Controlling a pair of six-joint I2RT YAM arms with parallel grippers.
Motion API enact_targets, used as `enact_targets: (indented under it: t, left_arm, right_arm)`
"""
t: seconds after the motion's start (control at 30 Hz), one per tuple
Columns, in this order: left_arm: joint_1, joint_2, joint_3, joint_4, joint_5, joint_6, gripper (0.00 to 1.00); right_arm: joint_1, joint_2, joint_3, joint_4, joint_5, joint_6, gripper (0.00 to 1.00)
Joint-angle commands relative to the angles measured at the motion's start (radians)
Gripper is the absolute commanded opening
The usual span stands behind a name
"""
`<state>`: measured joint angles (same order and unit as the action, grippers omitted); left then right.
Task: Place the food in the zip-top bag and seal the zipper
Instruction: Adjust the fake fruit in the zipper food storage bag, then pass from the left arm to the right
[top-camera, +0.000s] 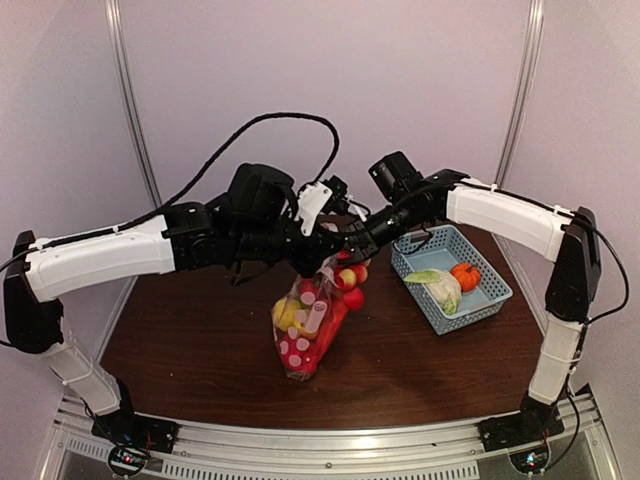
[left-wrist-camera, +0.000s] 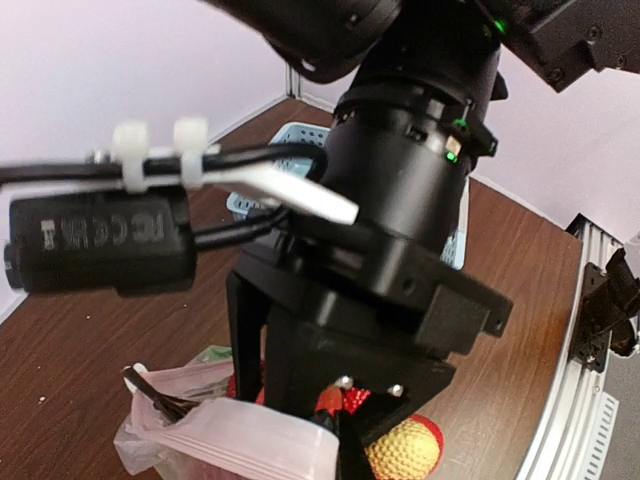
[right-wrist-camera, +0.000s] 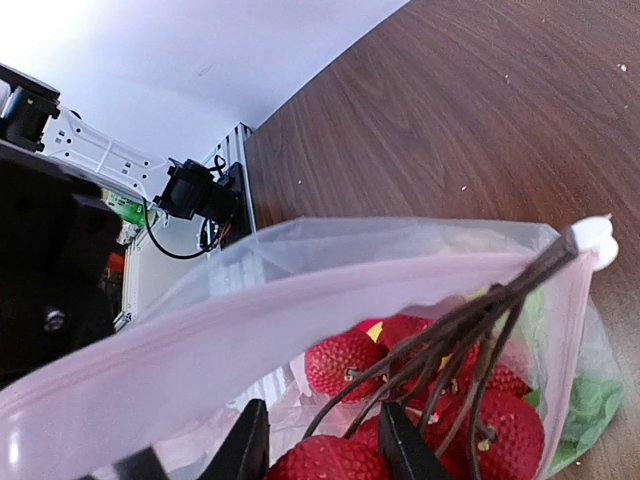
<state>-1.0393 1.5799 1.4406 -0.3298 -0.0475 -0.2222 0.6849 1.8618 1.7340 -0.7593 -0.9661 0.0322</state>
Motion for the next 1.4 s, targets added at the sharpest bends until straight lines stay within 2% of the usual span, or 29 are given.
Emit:
enact_targets:
  t: [0.0,0.07,0.13,0.23,0.33,0.4,0.47,0.57,0.7,0.83,0.93,1.1,1.17,1.37]
  left_arm:
    - [0.006,-0.086,-0.055,0.082,-0.183,0.057,0.0]
    - [0.005,-0.138,-0.126,0.154,-0.244,0.045,0.0]
    - [0.004,-0.201,-0.209,0.253,-0.294,0.038,0.0]
    - [0.004,-0.239,-0.267,0.313,-0.321,0.047,0.0]
    - [0.004,-0.24,-0.269,0.291,-0.282,0.082,0.0]
    - [0.005,-0.231,-0.265,0.269,-0.221,0.111,0.0]
    - [0.006,-0.219,-0.248,0.234,-0.169,0.13,0.0]
    - [0.005,-0.215,-0.237,0.223,-0.112,0.156,0.0]
    - [0.004,-0.225,-0.247,0.254,-0.046,0.181,0.0]
    - [0.005,-0.216,-0.251,0.276,-0.025,0.183,0.0]
    - [0.005,-0.208,-0.252,0.288,-0.027,0.161,0.0]
    - [0.005,-0.211,-0.26,0.304,-0.037,0.129,0.0]
    - [0.004,-0.216,-0.268,0.318,-0.032,0.12,0.0]
    - [0.005,-0.227,-0.282,0.339,-0.018,0.111,0.0]
  right_arm:
    - [0.062,0.027,-0.081,0.073,-0.014,0.053,0.16]
    - [0.079,0.034,-0.127,0.114,-0.014,0.087,0.22]
    - [0.086,0.042,-0.148,0.151,-0.055,0.123,0.35]
    - [0.067,0.041,-0.083,0.109,-0.124,0.109,0.46]
    - [0.001,0.0,0.032,-0.006,-0.078,-0.013,0.6]
    - [-0.071,-0.033,0.072,-0.031,-0.09,-0.019,0.73]
    - [-0.132,-0.057,0.08,-0.035,-0.116,-0.019,0.77]
    - [-0.205,-0.086,0.036,-0.02,-0.083,-0.057,0.78]
    - [-0.227,-0.053,0.022,-0.076,0.046,-0.151,0.77]
    - [-0.208,-0.012,0.019,-0.09,0.021,-0.163,0.73]
    - [-0.176,-0.004,-0.009,-0.099,0.006,-0.156,0.64]
    - [-0.134,-0.091,-0.173,-0.017,0.025,-0.105,0.63]
    - [-0.128,-0.13,-0.215,0.019,0.028,-0.081,0.58]
    - [-0.108,-0.106,-0.22,0.063,0.022,-0.039,0.53]
